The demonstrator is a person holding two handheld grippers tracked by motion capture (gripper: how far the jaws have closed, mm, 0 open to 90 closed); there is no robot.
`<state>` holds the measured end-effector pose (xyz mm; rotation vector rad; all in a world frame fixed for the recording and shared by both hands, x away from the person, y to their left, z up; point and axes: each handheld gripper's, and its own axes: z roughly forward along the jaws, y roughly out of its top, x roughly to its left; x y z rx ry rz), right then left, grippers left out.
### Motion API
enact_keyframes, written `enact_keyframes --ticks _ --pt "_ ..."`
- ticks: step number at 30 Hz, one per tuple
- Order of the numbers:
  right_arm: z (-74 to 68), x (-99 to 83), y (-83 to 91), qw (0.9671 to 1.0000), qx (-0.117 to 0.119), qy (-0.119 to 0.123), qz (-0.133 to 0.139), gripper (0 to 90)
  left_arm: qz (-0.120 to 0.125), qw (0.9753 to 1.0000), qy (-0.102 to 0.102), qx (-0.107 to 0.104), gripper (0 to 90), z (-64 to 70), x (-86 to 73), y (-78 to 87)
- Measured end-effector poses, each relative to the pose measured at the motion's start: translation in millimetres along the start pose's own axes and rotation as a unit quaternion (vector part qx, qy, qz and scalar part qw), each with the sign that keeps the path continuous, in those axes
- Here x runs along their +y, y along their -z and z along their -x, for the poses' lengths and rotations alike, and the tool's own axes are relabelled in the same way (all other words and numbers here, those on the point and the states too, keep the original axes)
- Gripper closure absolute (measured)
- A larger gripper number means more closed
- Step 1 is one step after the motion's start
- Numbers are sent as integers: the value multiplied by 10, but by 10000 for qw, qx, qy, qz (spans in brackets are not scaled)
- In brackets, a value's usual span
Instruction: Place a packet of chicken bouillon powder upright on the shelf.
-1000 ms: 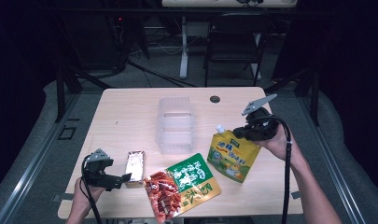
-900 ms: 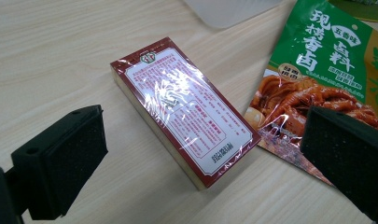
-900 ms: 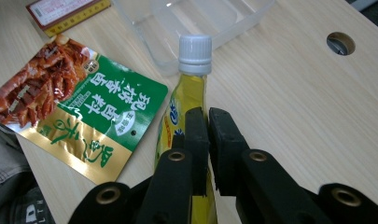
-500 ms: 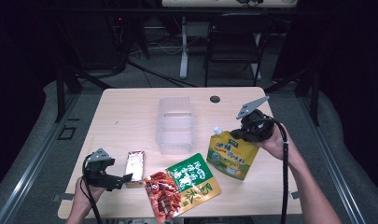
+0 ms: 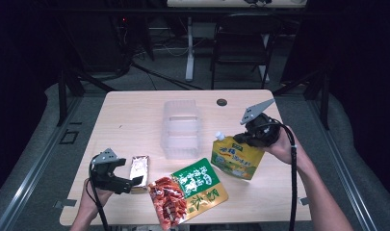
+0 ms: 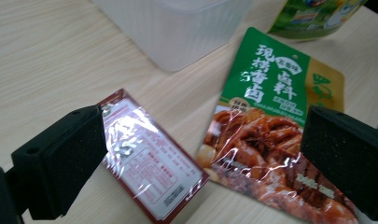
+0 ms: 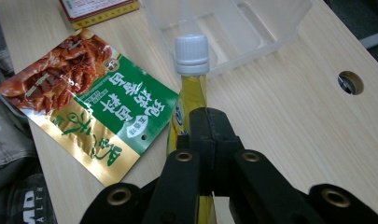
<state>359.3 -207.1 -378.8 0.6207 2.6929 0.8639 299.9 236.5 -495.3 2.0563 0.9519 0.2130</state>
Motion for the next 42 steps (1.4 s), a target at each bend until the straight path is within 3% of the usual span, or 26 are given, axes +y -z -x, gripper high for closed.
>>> enact_keyframes --ticks 8,15,19,20,21,22,24,35,40,42 --pt "-56 63 41 9998 121 99 122 900 36 9988 -293 -388 6 161 252 -117" --pt "-93 111 42 9996 135 211 104 900 -2 9950 -671 -745 16 309 516 -278" --pt "-121 146 23 9994 213 241 146 900 -14 9901 -894 -1087 47 396 724 -405" --pt "-127 157 19 9993 222 249 140 900 -14 9901 -894 -1087 50 396 724 -405" --pt "-137 169 15 9993 235 258 139 900 -36 9875 -1047 -1179 58 429 805 -461" --pt "-137 169 15 9993 235 258 139 900 -36 9875 -1047 -1179 66 429 805 -461" --pt "-159 209 6 9991 268 291 151 900 -17 9839 -1177 -1347 90 463 916 -539" --pt "-215 322 -43 9984 359 395 161 900 71 9760 -1347 -1712 274 559 1237 -757" --pt "-258 397 -107 9978 430 484 135 900 139 9692 -1533 -1921 353 683 1395 -859" --pt "-265 410 -118 9977 437 505 137 900 135 9690 -1537 -1927 376 708 1413 -871"
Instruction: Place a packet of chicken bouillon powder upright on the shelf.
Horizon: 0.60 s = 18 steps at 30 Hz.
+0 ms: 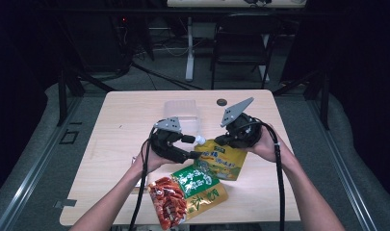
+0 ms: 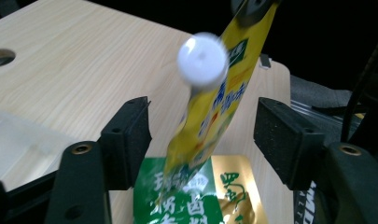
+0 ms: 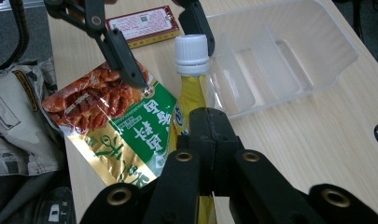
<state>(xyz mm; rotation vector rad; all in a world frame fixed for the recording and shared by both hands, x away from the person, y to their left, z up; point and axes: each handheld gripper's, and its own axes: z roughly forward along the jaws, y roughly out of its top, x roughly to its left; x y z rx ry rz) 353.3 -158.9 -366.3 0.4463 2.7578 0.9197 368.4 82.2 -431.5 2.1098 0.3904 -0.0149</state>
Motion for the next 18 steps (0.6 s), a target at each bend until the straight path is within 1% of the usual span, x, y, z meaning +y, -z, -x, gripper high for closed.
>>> enact_keyframes --ticks 3,5,6,7,8,9,10,11,13,14,15,16,17,18 --pt "-18 53 -30 10000 36 52 -8 900 62 9999 -102 -15 438 32 63 -48" --pt "-23 66 -30 10000 16 72 -20 900 79 9999 -105 -24 455 34 69 -58" --pt "-31 81 -47 10000 34 51 35 900 101 9999 -75 -66 492 37 69 -76" --pt "-32 88 -51 10000 53 47 23 900 103 9999 -71 -15 504 36 68 -82" --pt "-31 91 -60 10000 63 56 1 900 103 9999 -71 -15 524 36 68 -82" --pt "-35 93 -67 10000 23 62 -6 900 144 9999 3 10 546 17 54 -83" --pt "-35 93 -67 10000 23 62 -6 900 144 9999 3 10 573 17 54 -83" --pt "-31 90 -80 10000 64 42 19 900 226 9997 119 -46 597 -17 28 -72" --pt "-32 91 -94 9999 86 12 54 900 291 9994 165 -26 640 -40 7 -66" --pt "-26 97 -96 10000 74 56 28 900 291 9994 165 -26 655 -40 7 -66" --pt "-23 102 -99 10000 63 71 3 900 369 9989 249 -131 664 -72 -14 -61" --pt "-24 101 -108 9999 86 54 34 900 369 9989 249 -131 675 -72 -14 -61" --pt "-23 102 -109 9999 77 56 41 900 444 9983 312 -223 688 -98 -32 -50" --pt "-21 101 -113 9999 84 35 67 900 471 9981 318 -237 691 -103 -37 -48"
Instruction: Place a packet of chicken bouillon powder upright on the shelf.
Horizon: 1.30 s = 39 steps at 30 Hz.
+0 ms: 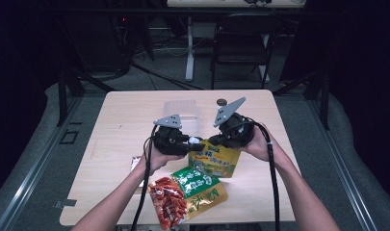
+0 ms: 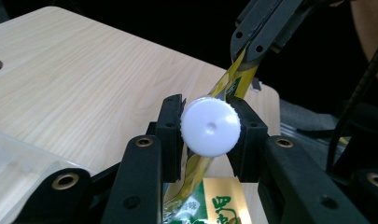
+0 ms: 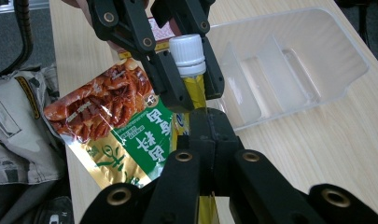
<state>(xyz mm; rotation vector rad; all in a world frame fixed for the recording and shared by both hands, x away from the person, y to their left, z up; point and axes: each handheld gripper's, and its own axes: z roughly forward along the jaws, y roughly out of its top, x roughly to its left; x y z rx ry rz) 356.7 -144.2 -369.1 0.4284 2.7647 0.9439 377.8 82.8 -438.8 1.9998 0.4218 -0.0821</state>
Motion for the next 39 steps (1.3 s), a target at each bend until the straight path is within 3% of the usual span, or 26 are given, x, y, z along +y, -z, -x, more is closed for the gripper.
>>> enact_keyframes --ticks 4,7,9,13,19,28,39 --pt "-1 13 4 10000 0 53 -56 900 0 10000 -6 -44 693 1 -3 -1" --pt "-33 23 20 9999 10 119 -48 900 4 9998 -56 -204 675 -13 -3 6" --pt "-44 34 29 9998 57 188 -70 900 -13 9998 -16 -182 589 -20 -4 -8" --pt "-61 56 34 9997 97 234 -35 900 -42 9996 -33 -268 528 -22 -13 -51" --pt "-44 54 30 9998 37 170 -1 900 -65 9997 -129 -189 699 5 -17 -74" --pt "-46 43 58 9999 43 133 43 898 -44 9995 -153 -273 711 27 24 -56" --pt "-43 -8 136 9997 44 34 219 888 -214 9993 -234 -179 714 99 158 -40"
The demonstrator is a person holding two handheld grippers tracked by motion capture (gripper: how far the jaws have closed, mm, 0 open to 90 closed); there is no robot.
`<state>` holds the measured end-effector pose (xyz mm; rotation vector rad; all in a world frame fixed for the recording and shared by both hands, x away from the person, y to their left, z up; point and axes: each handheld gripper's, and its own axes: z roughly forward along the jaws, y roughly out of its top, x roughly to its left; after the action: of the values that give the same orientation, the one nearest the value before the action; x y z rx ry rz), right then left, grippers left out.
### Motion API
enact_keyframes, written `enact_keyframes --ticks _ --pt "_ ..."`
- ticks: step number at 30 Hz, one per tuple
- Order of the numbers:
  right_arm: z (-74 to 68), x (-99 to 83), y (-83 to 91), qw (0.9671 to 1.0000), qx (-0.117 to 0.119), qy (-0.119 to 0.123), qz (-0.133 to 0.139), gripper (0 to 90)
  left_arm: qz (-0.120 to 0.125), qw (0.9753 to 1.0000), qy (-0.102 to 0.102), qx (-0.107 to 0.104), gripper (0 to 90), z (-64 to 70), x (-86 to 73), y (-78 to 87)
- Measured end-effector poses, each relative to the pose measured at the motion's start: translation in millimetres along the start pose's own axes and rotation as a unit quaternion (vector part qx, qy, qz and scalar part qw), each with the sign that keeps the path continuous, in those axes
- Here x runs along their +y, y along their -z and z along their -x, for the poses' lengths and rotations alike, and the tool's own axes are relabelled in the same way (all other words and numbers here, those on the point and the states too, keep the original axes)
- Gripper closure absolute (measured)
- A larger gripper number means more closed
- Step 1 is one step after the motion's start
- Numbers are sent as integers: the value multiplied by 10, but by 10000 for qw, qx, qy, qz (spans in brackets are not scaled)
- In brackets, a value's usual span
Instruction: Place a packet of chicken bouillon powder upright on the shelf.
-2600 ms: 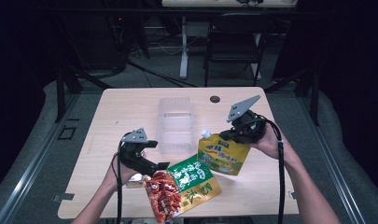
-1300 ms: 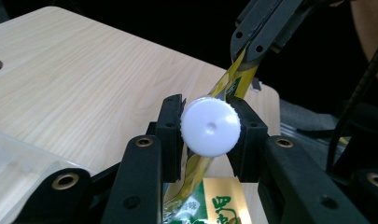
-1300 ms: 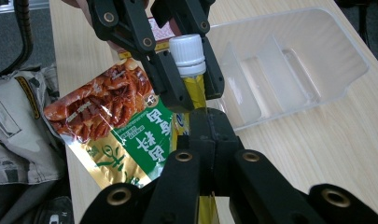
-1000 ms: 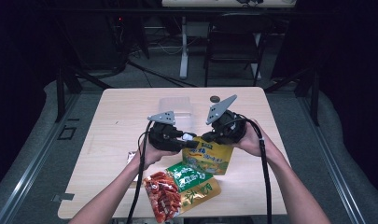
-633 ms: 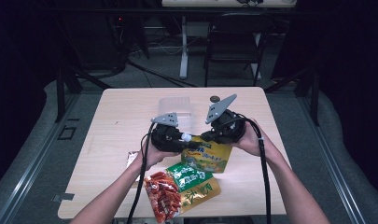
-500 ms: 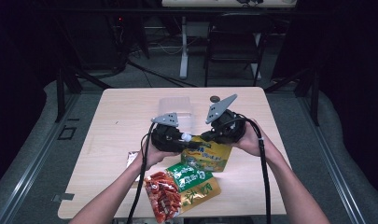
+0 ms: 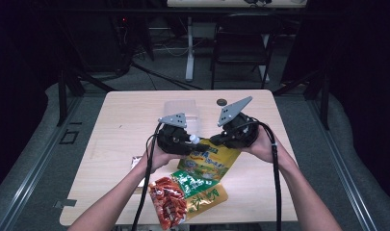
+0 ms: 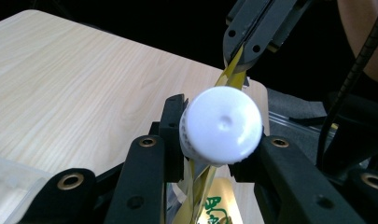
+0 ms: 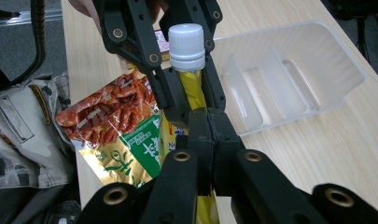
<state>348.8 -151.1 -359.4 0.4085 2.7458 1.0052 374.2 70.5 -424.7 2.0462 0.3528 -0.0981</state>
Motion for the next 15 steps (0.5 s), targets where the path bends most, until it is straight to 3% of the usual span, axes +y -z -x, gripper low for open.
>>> enact_keyframes --ticks 7,10,11,15 --pt "13 -23 11 10000 -15 -73 58 838 -42 10000 -25 83 714 10 23 -4" --pt "15 -42 25 9998 1 -128 120 778 -61 9999 -50 95 714 15 41 -5" --pt "23 -56 50 9997 -24 -180 141 702 -39 9999 -34 116 714 19 56 1" --pt "33 -111 121 9992 4 -321 249 560 -14 9999 -37 112 717 29 91 23"
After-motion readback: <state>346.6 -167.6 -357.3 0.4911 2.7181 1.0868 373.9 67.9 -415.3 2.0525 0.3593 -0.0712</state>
